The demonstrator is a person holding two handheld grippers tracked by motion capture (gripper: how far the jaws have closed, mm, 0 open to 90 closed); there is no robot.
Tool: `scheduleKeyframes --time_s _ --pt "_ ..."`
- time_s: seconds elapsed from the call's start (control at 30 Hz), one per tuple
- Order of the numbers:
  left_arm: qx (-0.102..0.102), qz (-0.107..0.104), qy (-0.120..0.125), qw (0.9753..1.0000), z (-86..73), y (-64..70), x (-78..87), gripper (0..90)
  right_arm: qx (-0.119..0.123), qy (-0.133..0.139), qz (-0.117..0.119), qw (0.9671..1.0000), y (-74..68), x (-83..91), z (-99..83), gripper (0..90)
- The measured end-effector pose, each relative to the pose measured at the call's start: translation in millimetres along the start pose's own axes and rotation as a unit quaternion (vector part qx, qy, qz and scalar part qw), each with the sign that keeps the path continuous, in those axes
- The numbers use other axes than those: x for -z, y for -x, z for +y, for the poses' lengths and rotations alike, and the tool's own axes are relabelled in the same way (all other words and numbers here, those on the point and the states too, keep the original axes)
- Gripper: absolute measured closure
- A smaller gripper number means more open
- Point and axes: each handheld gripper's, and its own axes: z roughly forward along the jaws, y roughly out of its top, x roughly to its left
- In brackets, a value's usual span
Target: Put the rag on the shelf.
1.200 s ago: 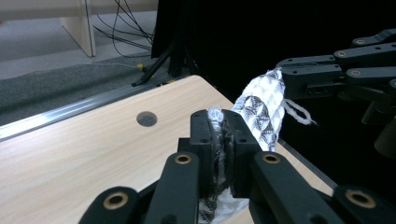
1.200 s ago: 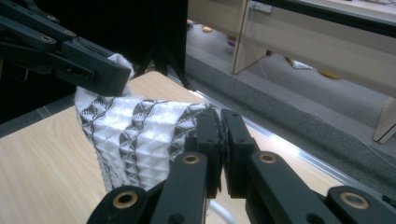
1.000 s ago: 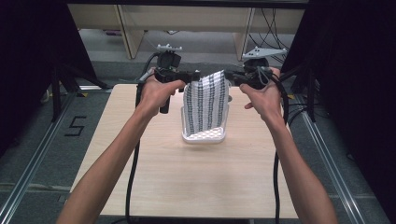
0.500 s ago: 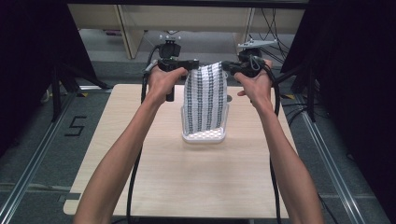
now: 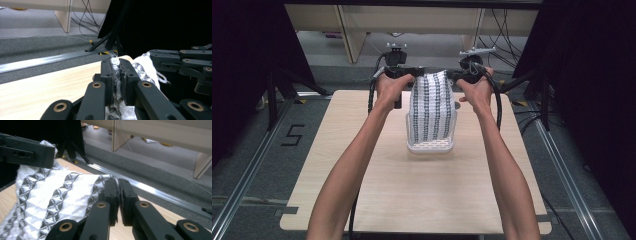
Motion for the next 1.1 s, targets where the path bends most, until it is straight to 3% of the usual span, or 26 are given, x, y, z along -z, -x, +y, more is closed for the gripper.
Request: scheduleKeyframes --time_s 0.47,0.5,0.53,0.57,0.6,0.63,0.77,1.1 --pt "0.018 0.010 -0.024 0.9995 -17.3 -17.9 -20.2 76.9 -0.004 -0.036 -0.018 0.9992 4.7 -26.1 -16.3 83.4" --pt "0.018 0.012 -0.042 0.9989 -20.6 -20.3 -23.0 74.6 -0.005 -0.033 -0.018 0.9993 4.9 -28.0 -18.5 81.7" --pt "0.018 0.012 -0.042 0.9989 -20.6 -20.3 -23.0 69.8 -0.005 -0.033 -0.018 0.9993 4.9 -28.0 -18.5 81.7" --pt "0.016 0.010 -0.057 0.9982 -22.0 -21.5 -24.8 60.8 -0.012 -0.038 -0.023 0.9989 6.2 -29.7 -21.6 78.3" --pt "0.015 0.013 -0.069 0.9974 -23.0 -22.4 -26.0 60.8 -0.012 -0.038 -0.023 0.9989 6.2 -29.7 -21.6 78.3" --pt "0.015 0.023 -0.065 0.9975 -23.7 -22.7 -26.1 56.5 -0.015 -0.038 -0.024 0.9989 7.4 -30.6 -22.6 76.8" --pt "0.020 0.020 -0.061 0.9977 -25.1 -21.5 -26.3 53.0 -0.016 -0.034 -0.024 0.9990 9.3 -28.3 -22.4 73.8" --pt "0.001 0.014 -0.062 0.9980 -23.1 -12.8 -16.2 51.6 -0.021 -0.026 -0.010 0.9994 10.8 -15.7 -19.6 70.4"
